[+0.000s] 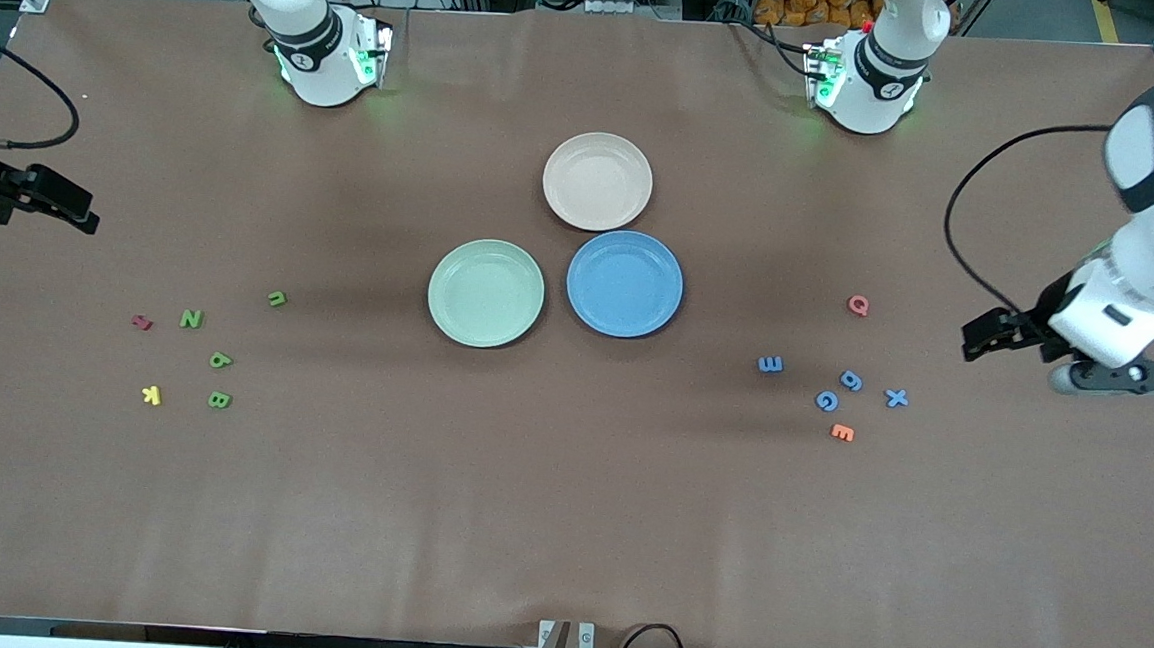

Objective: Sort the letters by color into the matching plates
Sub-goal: 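Lower the left gripper to the blue X while the right gripper nears green u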

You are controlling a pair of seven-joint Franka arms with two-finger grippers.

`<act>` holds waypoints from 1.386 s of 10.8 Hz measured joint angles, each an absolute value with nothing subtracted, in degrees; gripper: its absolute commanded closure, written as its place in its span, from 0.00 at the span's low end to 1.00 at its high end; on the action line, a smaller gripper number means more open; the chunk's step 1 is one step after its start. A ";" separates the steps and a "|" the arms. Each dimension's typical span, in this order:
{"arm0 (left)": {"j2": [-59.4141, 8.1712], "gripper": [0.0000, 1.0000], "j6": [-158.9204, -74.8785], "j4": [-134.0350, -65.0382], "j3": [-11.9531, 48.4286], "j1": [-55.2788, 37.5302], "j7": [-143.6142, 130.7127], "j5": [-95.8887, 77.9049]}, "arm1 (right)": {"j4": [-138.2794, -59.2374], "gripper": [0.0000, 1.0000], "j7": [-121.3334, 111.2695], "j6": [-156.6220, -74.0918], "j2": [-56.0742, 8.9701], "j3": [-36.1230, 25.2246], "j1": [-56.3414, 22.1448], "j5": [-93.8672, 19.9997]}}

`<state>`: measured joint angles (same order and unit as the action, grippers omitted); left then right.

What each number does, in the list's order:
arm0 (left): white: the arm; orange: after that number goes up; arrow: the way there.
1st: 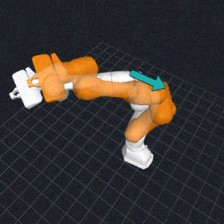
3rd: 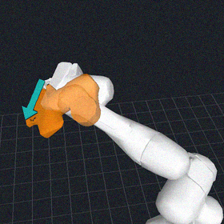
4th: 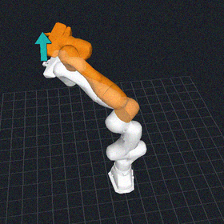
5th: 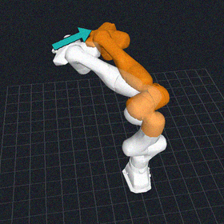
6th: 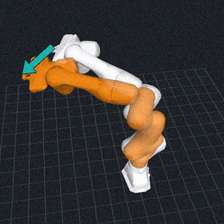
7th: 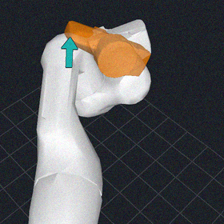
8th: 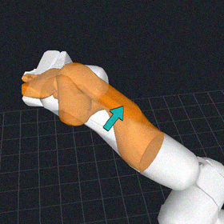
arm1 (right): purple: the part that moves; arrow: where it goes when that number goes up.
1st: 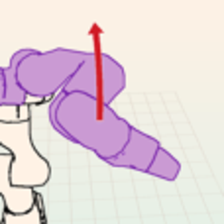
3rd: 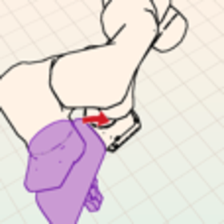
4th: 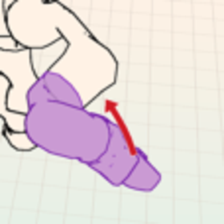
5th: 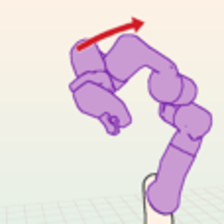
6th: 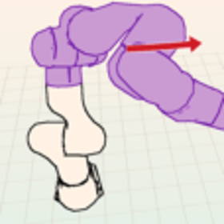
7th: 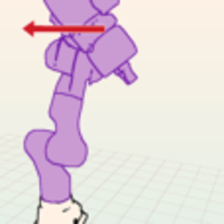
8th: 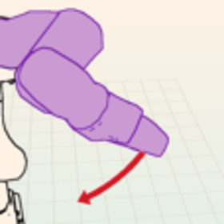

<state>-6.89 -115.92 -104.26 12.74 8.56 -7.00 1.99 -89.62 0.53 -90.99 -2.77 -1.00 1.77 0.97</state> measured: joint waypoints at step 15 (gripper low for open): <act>-20.60 0.00 -140.46 -118.41 12.53 8.96 -7.86 4.02 | -118.76 0.00 21.64 -127.37 -6.82 -1.02 0.88 -5.49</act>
